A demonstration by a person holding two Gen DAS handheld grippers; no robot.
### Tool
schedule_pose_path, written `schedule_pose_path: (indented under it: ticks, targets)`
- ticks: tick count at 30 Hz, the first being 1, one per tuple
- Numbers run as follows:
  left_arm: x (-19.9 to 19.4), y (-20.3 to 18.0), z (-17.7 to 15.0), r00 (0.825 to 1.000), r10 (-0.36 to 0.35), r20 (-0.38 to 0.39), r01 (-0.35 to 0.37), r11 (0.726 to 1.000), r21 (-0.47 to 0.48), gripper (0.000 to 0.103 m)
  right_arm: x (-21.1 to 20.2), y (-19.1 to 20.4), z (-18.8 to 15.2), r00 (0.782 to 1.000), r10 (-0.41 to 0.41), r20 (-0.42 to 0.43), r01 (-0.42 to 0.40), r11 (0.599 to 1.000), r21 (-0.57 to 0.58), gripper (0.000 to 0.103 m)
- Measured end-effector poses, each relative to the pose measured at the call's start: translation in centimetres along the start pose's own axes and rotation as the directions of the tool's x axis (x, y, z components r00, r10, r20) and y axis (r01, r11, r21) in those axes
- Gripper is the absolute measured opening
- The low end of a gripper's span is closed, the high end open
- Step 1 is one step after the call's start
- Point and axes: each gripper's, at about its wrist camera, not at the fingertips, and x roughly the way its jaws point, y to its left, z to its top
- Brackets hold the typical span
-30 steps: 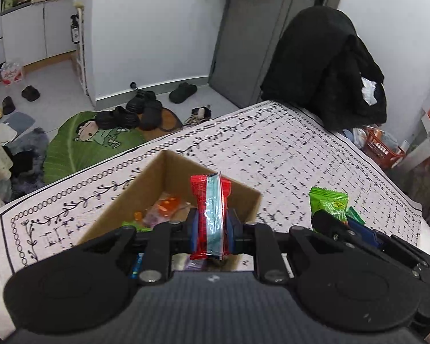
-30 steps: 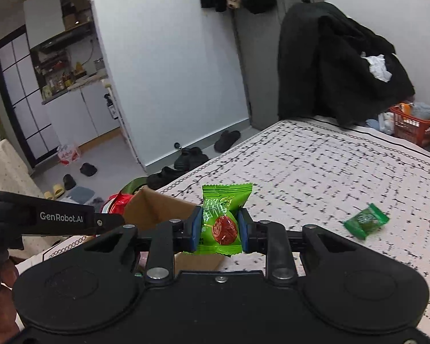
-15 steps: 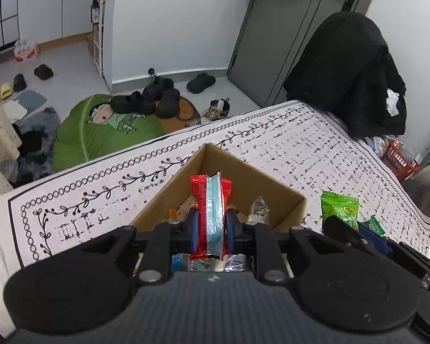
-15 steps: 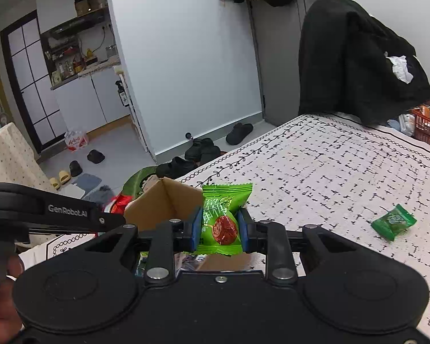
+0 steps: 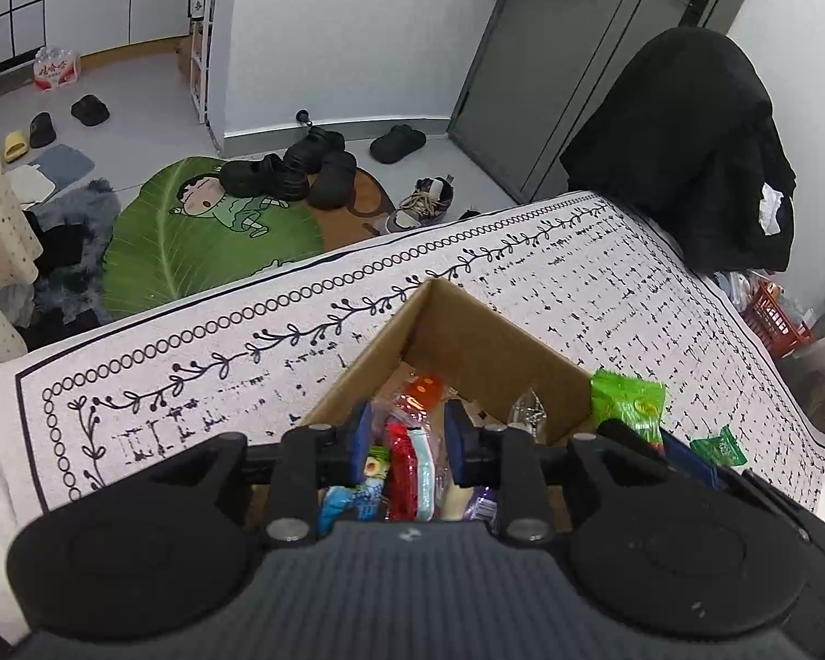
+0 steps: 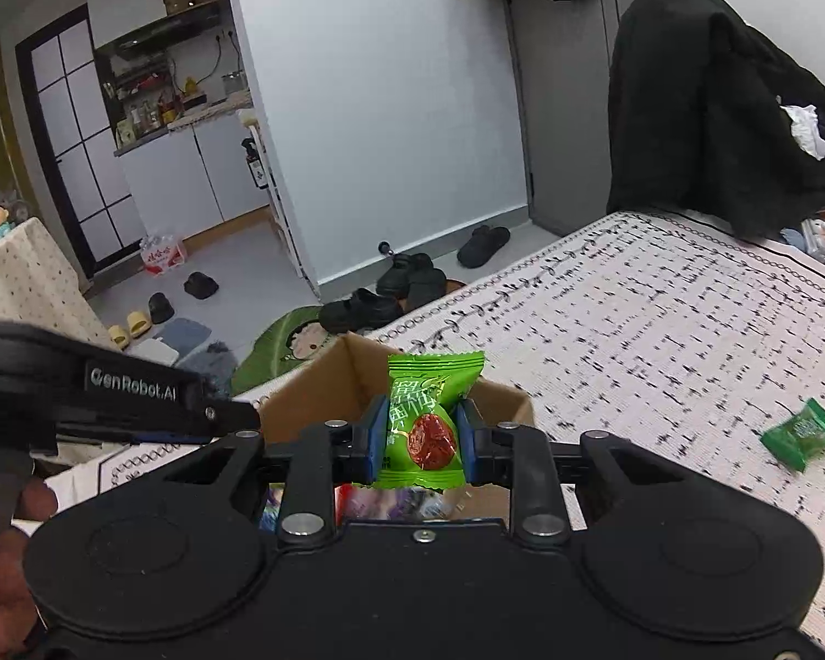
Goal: Organize snacks
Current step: 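Carry the red wrapper in left tool and green candy packet in right tool over the box, then open left tool releasing the red wrapper while right tool releases the green candy packet into the box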
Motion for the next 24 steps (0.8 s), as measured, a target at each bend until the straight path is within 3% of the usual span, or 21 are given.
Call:
schedule_pose_path:
  ticks: [3,6,8,12,24]
  targets:
    - [-0.4,0.3,0.2,1.000,0.009,-0.004,-0.009,1.000,0.006,0.035,0.3,0.4,0.3,1.000,0.019,0.018,-0.019,1.000,0.003,0.027]
    - [-0.7,0.3,0.3,1.000,0.012,-0.003,-0.012,1.000,0.011,0.043,0.7,0.3,0.3,1.000,0.004,0.001,-0.004,1.000,0.005,0.036]
    - [-1.0,0.4,0.4,1.000,0.017,0.002,-0.017,1.000,0.008,0.050,0.5,0.1,0.2,1.000,-0.025,-0.011,0.025,1.000,0.004,0.058]
    - [-1.4,0.3,0.1,1.000,0.028,0.006,-0.028,1.000,0.012,0.067,-0.7,-0.3,0.5,0.999,-0.031,0.014,0.031,1.000,0.000,0.060]
    - [-2.7,-1.8,-0.9,0.997,0.066,0.034,-0.068,0.997,0.048,0.100,-3.1,-2.7,0.7,0.998,-0.059,0.004,0.059,0.998,-0.004,0.062]
